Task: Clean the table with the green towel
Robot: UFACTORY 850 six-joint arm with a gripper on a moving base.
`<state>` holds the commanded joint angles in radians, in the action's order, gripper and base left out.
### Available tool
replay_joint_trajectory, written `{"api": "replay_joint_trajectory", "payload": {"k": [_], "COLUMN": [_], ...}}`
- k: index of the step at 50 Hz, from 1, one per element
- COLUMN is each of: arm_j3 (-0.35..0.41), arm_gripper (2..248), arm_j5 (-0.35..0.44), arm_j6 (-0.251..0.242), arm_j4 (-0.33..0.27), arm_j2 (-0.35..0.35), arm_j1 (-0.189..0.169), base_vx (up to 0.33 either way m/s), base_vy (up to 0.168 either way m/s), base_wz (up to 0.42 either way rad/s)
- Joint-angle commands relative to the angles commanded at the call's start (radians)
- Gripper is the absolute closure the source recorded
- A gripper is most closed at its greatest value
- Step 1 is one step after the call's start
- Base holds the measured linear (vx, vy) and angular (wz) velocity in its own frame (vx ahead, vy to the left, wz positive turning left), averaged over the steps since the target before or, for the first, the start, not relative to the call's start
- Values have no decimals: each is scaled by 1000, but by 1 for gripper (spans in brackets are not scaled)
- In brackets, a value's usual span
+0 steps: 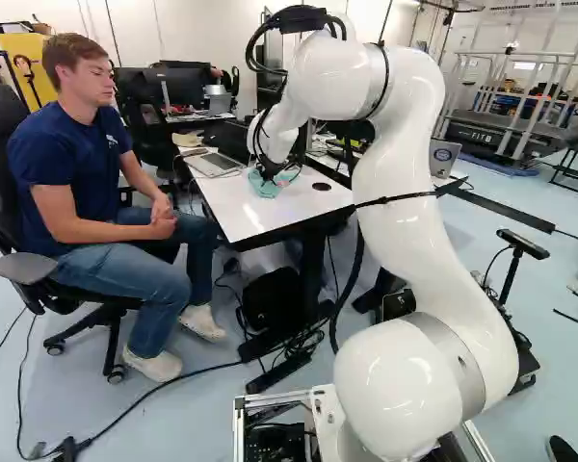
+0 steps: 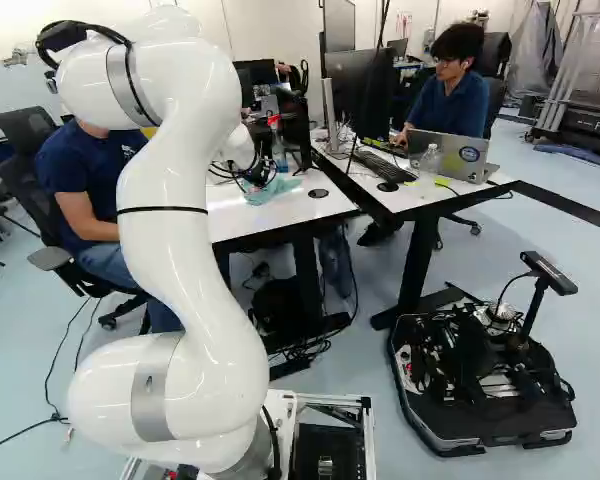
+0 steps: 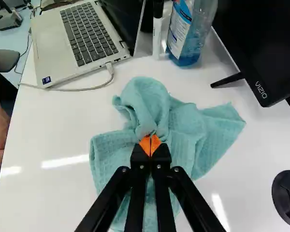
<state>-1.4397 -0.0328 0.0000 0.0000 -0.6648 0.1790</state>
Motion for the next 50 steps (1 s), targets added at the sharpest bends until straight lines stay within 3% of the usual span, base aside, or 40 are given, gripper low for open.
{"api": "replay_joint_trajectory", "payload": {"k": [13,28,50], "arm_j3": [-19,-50,33], "arm_gripper": [227,227,227], "arm_j5": [0,0,0], "arm_j6": [0,0,0], "arm_j4": [0,0,0], "arm_j2": [-14,-35,24], "arm_j1": [5,37,51], "base_vx": [0,0,0], "base_vy": [0,0,0], "base_wz": [0,0,0]}}
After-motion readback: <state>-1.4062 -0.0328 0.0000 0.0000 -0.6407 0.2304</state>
